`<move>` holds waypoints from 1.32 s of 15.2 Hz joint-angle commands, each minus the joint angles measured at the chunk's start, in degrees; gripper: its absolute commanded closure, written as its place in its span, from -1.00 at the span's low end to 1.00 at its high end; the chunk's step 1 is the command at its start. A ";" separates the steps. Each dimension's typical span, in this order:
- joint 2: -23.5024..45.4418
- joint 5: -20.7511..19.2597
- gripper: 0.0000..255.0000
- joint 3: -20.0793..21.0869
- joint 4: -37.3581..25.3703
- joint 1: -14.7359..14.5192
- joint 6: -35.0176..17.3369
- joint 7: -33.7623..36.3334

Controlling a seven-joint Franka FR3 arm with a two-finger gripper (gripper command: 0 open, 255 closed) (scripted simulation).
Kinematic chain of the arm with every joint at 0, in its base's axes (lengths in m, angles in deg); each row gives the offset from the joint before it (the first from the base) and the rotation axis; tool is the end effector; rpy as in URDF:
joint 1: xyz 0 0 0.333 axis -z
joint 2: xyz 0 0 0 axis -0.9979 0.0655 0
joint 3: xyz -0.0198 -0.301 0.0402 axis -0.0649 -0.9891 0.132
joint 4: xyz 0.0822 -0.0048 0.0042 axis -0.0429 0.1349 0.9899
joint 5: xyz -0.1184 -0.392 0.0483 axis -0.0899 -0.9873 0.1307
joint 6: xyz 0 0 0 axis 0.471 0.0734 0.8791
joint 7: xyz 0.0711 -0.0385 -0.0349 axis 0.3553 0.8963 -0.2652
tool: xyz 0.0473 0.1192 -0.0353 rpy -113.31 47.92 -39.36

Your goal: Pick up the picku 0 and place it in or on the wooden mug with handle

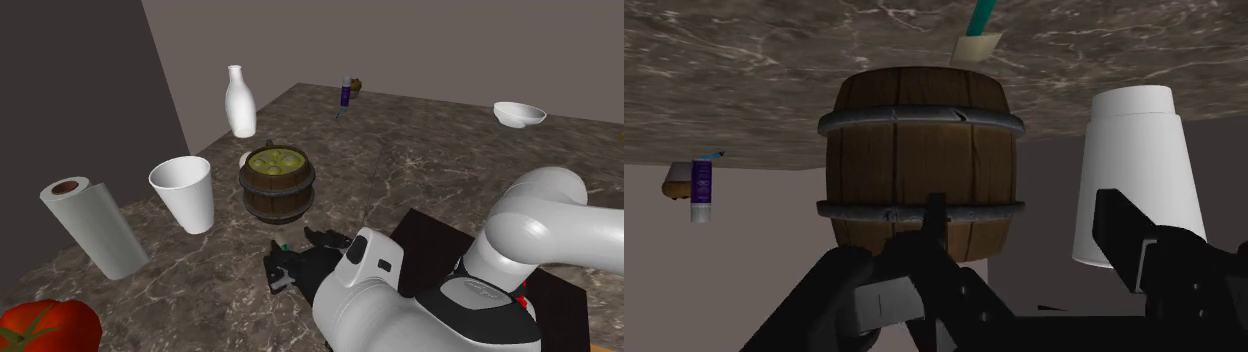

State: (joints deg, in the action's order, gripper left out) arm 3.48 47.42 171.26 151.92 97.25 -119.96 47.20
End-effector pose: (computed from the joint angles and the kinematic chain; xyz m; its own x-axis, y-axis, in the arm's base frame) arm 0.2342 0.3718 0.3372 0.3672 -0.1383 0.9198 -0.3694 -0.9292 0.0077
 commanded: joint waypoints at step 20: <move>58.04 7.44 -1.00 -17.73 -15.08 21.32 13.57 -28.43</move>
State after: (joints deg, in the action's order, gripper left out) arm 59.45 54.74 153.34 136.92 117.70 -106.52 19.52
